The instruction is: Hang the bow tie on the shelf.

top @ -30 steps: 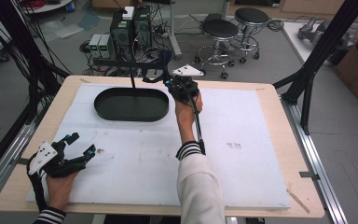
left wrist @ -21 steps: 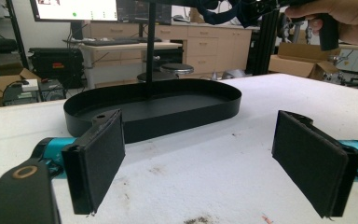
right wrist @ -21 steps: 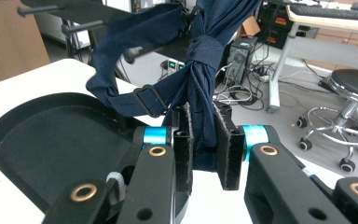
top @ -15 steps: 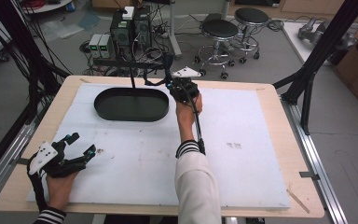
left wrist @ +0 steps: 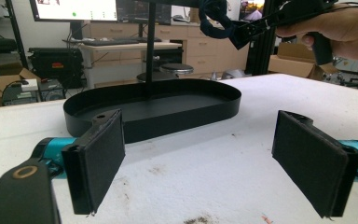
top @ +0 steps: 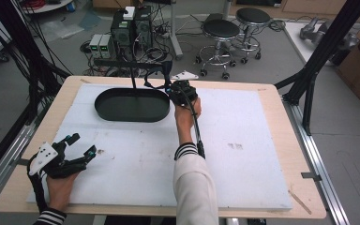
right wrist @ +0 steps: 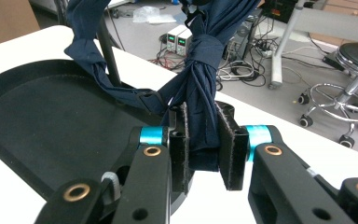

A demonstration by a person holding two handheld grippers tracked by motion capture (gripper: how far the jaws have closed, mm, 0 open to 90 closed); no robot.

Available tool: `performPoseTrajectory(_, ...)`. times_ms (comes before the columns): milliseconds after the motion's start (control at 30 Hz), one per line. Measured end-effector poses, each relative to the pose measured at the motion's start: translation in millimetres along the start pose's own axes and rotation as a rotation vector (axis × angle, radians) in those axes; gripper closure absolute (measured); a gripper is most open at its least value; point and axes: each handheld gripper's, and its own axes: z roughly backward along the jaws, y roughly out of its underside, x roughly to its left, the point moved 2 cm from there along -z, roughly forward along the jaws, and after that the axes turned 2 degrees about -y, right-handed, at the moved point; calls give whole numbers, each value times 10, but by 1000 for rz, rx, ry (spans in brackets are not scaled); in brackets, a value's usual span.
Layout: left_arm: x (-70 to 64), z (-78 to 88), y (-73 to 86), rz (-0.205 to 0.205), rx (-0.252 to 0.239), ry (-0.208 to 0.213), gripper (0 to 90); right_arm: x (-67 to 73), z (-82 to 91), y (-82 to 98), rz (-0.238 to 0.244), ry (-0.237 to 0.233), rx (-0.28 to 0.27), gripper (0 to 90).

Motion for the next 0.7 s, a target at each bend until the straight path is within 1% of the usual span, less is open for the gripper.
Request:
performPoseTrajectory(100, 0, 0, 0, 0, 0, 0, 173, 6, -6, 4, -9, -3, 0, 734)
performPoseTrajectory(233, 1, 0, 0, 1, 0, 0, 173, -6, 18, 3, -4, -6, 8, 706)
performPoseTrajectory(333, 3, -3, -1, 0, 2, -1, 173, -24, 48, -1, -8, -7, 6, 618)
performPoseTrajectory(400, 3, -7, -1, 4, 5, -2, 173, -45, 76, -4, -6, -9, 5, 601)
performPoseTrajectory(467, 7, -8, -1, 6, 8, -4, 178, -64, 117, -6, -6, 0, 0, 535)
performPoseTrajectory(533, 7, -8, -1, 6, 8, -4, 179, -81, 162, -14, 3, 4, -6, 491)
performPoseTrajectory(567, 5, -8, -1, 4, 8, -3, 179, -90, 188, -17, 13, -3, -8, 448)
performPoseTrajectory(600, 2, -9, -1, 3, 8, -3, 179, -101, 211, -18, 10, -20, -10, 400)
performPoseTrajectory(700, 3, -9, -1, 3, 8, -2, 178, -145, 289, -19, -18, -88, -26, 291)
